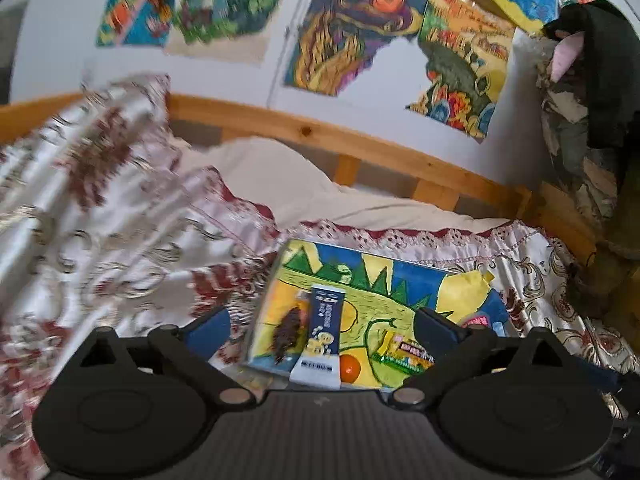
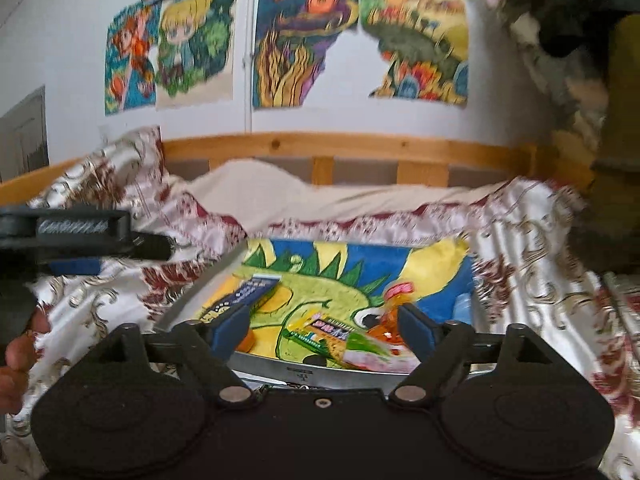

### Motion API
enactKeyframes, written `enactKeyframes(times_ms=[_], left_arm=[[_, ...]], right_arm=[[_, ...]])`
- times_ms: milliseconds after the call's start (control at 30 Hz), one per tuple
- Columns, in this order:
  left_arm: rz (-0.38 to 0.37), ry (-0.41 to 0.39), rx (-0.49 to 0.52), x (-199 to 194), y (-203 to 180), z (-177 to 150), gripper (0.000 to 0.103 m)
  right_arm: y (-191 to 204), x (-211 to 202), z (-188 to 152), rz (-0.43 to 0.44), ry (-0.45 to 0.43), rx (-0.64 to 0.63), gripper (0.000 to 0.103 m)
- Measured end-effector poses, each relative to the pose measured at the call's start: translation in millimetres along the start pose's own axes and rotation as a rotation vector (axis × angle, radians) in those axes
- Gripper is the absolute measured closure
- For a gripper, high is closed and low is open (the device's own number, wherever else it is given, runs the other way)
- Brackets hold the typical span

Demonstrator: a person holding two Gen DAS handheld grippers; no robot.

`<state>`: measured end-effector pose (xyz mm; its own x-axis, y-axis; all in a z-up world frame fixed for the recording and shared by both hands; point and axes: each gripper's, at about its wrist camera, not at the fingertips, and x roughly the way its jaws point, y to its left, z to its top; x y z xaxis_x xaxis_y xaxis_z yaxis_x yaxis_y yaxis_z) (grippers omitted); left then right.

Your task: Organize snacks

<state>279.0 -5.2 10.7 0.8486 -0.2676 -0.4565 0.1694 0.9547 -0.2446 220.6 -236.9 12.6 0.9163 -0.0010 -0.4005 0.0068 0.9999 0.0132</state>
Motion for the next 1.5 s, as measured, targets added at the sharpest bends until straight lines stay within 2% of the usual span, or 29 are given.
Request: enactKeyframes(times_ms=[133, 200, 367, 533, 700, 1100, 1500], left_arm=[[0.028, -0.004, 0.063, -45, -4, -15, 0.001], [0.038, -0.007, 0.092, -67, -6, -23, 0.001], [0.091, 0.001, 0.085, -109, -12, -34, 0.001], [0.129, 0.013, 0.106, -144, -17, -51, 0.001], [0.171, 0.088, 0.123, -166, -22, -70, 0.001], [0.264, 0.161, 0.142, -190, -24, -91, 0.001], [0.337, 0.181, 0.121, -197, -15, -91, 0.001]], right_arm=[[-10, -43, -2, -0.012, -0.033, 0.033, 0.008], [-13, -61, -4, -0.010, -0.037, 0.050, 0.006], [-12, -103, -14, 0.003, -0.023, 0.067, 0.001], [-4, -139, -31, 0.020, 0.003, 0.072, 0.001], [2, -168, -46, 0.027, 0.037, 0.123, 0.001], [12, -190, -65, 0.017, 0.107, 0.095, 0.001], [20, -189, -74, 0.043, 0.157, 0.059, 0.001]])
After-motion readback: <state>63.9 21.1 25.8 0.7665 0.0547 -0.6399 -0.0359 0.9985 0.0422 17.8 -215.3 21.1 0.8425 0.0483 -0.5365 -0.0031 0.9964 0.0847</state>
